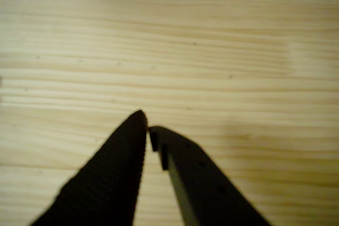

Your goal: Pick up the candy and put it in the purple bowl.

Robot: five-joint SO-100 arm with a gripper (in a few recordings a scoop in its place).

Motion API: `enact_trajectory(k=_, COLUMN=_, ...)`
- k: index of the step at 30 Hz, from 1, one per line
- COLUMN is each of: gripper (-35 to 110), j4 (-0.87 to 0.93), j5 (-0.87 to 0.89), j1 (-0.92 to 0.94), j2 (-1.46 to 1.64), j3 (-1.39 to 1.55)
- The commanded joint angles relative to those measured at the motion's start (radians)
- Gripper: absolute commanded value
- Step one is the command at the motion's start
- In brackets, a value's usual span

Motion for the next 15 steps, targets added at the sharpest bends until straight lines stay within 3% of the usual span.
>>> enact_trajectory(k=1, gripper=0, j4=-0.012, j5=0.021, j1=-0.008, j2=0.058, j3=-0.043)
enact_trajectory(k=6, gripper=0, j4=-0.029, j5=0.029, j1=-0.008, j2=-0.095, j3=-0.149)
enact_trajectory(k=15, gripper=0, j4=0.0, j5=0.149, j1=-0.055, j2=-0.594, j3=-0.632)
